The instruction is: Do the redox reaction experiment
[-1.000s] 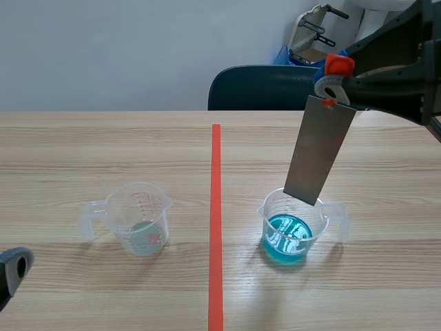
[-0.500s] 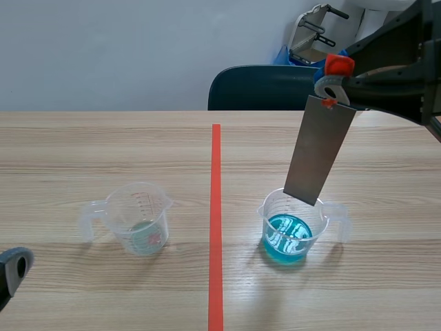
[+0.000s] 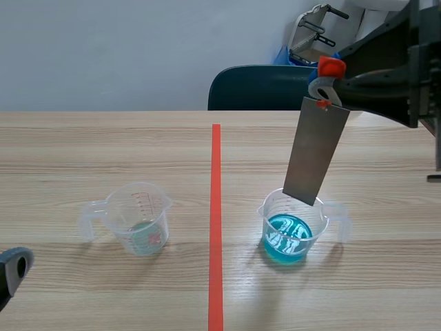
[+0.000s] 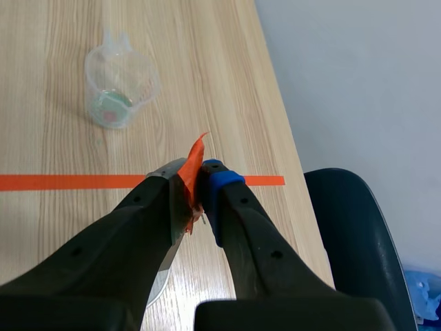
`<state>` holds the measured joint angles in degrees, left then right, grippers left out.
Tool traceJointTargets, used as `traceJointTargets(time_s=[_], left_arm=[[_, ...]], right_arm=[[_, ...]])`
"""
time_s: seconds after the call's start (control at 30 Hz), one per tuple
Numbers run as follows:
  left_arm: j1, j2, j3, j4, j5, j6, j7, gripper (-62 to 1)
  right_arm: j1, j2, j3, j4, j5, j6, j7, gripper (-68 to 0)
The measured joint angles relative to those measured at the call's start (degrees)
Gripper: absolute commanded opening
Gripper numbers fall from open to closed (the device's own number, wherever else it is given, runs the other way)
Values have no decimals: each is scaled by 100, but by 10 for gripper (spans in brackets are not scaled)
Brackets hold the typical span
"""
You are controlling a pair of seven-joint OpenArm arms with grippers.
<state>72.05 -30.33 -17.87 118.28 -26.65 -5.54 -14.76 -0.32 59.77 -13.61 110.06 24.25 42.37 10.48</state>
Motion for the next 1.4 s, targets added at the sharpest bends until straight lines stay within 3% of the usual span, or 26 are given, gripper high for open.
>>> traceJointTargets(time_s=[0.23,0.33,0.9,1.17,1.4], left_arm=[[0,0,0,0,0,-2,2,14],[0,0,0,0,0,-2,0,14],[0,0,0,0,0,-2,2,14],[0,0,0,0,0,-2,0,14],[0,0,0,0,0,-2,2,14]], right_arm=[[254,-723,-2,0,-44,0,-236,-667],[520,-1012,-149,0,-55,0,-570,-667],[2006,-2909,-2044,-9,-63,0,-2269,-667],[2516,-3751,-2732,-492,-61,0,-2588,-667],[2933,-4262,-3176,-1029,-61,0,-2728,-667]])
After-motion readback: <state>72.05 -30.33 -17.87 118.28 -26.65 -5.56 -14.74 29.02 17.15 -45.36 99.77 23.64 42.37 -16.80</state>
